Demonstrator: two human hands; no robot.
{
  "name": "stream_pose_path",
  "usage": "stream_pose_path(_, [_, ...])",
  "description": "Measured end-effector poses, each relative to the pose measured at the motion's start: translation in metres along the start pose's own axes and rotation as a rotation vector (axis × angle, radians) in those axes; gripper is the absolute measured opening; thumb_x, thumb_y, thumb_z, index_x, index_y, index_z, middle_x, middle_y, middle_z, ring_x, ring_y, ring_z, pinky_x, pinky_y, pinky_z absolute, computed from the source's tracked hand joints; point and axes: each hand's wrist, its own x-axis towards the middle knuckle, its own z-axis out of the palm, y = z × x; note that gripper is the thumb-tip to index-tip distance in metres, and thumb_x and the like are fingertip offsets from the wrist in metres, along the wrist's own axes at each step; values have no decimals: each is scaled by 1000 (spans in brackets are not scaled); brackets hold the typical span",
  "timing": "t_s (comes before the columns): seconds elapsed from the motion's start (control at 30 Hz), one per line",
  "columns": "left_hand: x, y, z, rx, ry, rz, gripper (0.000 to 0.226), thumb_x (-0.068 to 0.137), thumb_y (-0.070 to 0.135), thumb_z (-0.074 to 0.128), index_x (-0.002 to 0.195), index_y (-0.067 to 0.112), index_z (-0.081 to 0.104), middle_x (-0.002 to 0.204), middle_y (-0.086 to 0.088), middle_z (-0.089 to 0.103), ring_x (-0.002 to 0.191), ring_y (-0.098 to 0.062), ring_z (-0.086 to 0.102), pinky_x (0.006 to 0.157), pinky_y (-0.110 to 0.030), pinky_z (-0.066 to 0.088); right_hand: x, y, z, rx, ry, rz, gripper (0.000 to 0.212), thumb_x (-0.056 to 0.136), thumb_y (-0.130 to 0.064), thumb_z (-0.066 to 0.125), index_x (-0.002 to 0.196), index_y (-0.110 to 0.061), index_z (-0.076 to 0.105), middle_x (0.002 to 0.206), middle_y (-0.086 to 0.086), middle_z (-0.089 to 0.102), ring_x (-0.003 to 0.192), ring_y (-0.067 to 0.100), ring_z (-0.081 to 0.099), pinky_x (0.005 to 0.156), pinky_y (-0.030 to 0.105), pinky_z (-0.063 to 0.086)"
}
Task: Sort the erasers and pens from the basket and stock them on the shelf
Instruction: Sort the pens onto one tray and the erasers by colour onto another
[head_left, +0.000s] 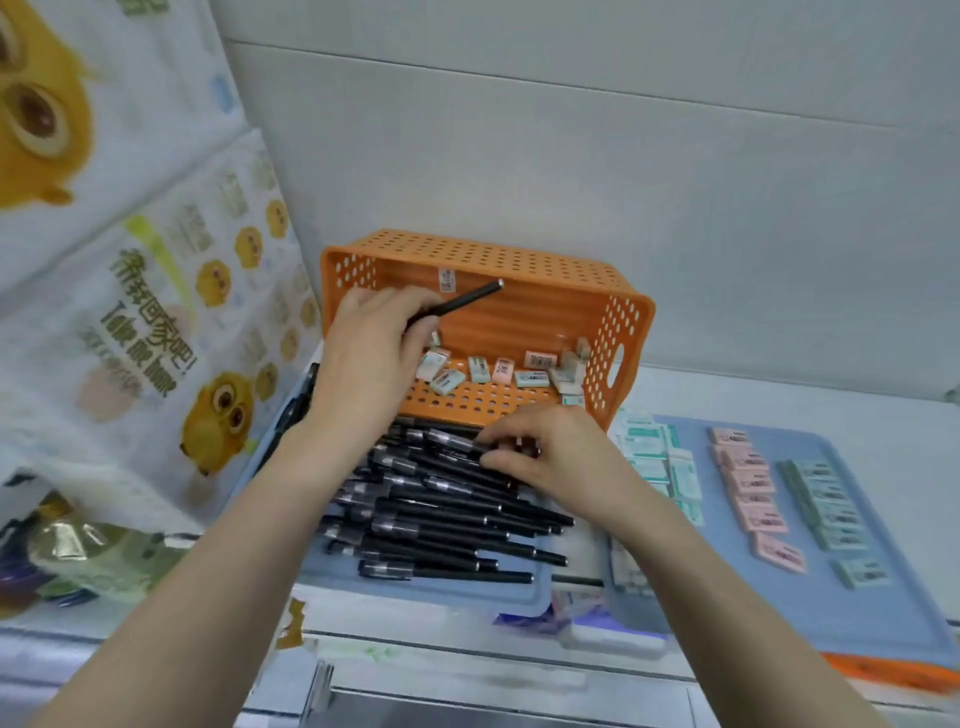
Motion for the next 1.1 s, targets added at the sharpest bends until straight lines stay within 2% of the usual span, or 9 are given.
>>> stream_pose_path(0.13, [-35,-12,-15,70,-36,6,20,93,24,60,111,24,68,101,6,67,96,-23,51,81,-26,33,7,2,-1,-130,145,126,15,91,-24,65,99,-22,77,99,-4,74,92,17,66,82,31,49])
stream_pose_path(0.27, [-69,-9,-3,140,-259,102,20,87,22,70,107,25,74,96,5,66,90,-24,55,80,-35,46,12,15,-22,-222,324,278,27,90,-6,55,109,-17,72,105,12,72,96,37,64,76,35,45])
stream_pose_path(0.37, [-79,-3,11,171,-395,147,25,85,24,72,110,25,74,93,4,63,88,-25,56,76,-42,51,36,19,-19,-366,251,230,38,87,0,53,120,-15,65,111,15,66,101,36,61,79,37,46])
stream_pose_path(0.5, [-67,-1,4,169,-398,80,38,94,48,49,117,25,70,105,5,64,100,-21,54,89,-37,46,54,20,-14,-621,125,294,34,90,-7,48,124,-10,55,118,16,58,110,34,52,90,38,42])
stream_pose_path(0.6, [-42,-3,2,146,-348,-9,36,97,37,52,126,20,64,120,-3,63,110,-25,53,95,-36,42,62,15,-9,-742,5,427,32,91,-12,44,122,-6,50,121,21,55,111,36,52,93,40,42])
stream_pose_path(0.73, [1,-14,27,270,-528,-143,56,93,37,59,143,16,44,138,-13,51,126,-31,46,104,-39,37,77,7,-7,-660,-14,451,26,93,-13,45,117,-9,53,119,13,58,110,33,53,96,41,39])
stream_pose_path(0.87, [19,-21,57,368,-707,-142,56,90,43,61,135,13,47,130,-16,54,121,-34,46,101,-39,38,76,9,-10,-374,113,427,32,94,-21,56,125,-11,53,123,16,55,114,34,50,97,40,41])
stream_pose_path(1.0, [28,-21,69,409,-750,-136,47,90,44,61,128,15,54,130,-16,53,120,-38,45,103,-43,38,74,21,2,-531,-116,617,46,97,-29,51,136,-8,37,133,20,47,121,36,46,100,41,39])
stream_pose_path(1.1, [33,-20,75,342,-760,-153,50,91,44,61,132,18,52,131,-14,53,122,-37,45,104,-42,35,81,23,5,-444,-117,612,47,96,-24,52,138,-9,36,134,20,47,122,36,47,102,42,40])
